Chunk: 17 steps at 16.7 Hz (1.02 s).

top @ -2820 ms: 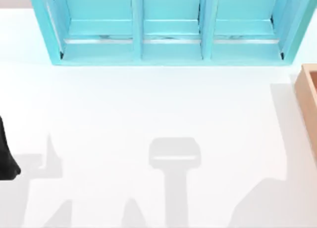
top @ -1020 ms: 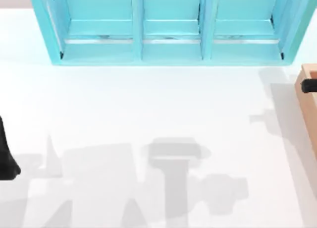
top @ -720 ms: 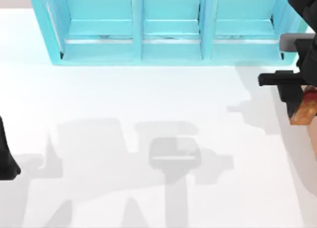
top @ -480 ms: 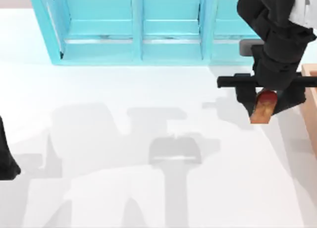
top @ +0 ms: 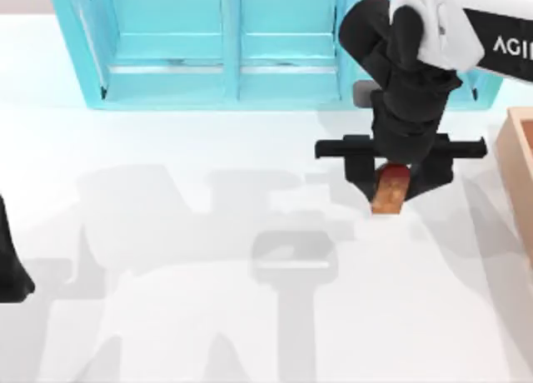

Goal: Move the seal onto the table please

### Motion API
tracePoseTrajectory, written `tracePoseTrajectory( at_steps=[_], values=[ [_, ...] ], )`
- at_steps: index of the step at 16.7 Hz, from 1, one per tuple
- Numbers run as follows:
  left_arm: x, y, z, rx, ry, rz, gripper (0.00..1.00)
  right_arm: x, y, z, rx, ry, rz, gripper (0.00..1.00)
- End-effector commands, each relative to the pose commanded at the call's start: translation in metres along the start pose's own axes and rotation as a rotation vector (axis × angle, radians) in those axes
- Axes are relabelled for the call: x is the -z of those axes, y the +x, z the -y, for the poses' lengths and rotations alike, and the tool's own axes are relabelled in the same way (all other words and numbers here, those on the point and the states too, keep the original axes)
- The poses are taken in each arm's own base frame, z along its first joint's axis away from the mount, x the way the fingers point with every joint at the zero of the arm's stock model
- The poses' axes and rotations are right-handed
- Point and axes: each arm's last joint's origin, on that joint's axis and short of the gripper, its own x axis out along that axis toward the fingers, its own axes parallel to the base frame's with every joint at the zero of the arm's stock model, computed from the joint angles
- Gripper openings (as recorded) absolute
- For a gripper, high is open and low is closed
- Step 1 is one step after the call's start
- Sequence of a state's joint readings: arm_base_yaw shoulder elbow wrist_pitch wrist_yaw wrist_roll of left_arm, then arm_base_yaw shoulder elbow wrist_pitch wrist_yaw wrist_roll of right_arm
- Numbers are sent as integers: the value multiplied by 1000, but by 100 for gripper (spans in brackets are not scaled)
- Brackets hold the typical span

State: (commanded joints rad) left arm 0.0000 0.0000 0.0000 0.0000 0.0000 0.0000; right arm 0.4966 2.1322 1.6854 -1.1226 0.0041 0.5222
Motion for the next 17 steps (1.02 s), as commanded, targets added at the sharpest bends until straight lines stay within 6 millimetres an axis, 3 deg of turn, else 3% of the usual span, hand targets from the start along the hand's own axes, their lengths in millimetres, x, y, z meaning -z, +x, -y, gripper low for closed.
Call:
tracePoseTrajectory(
  at_steps=[3,9,13,17],
  values=[
    [0,0,0,0,0,0,100,0,4,2,0,5,-4,0],
    [0,0,0,0,0,0,100,0,42,0,0,0,0,0],
    [0,0,0,0,0,0,100,0,45,0,0,0,0,0],
    [0,0,0,0,0,0,100,0,45,0,0,0,0,30]
  ],
)
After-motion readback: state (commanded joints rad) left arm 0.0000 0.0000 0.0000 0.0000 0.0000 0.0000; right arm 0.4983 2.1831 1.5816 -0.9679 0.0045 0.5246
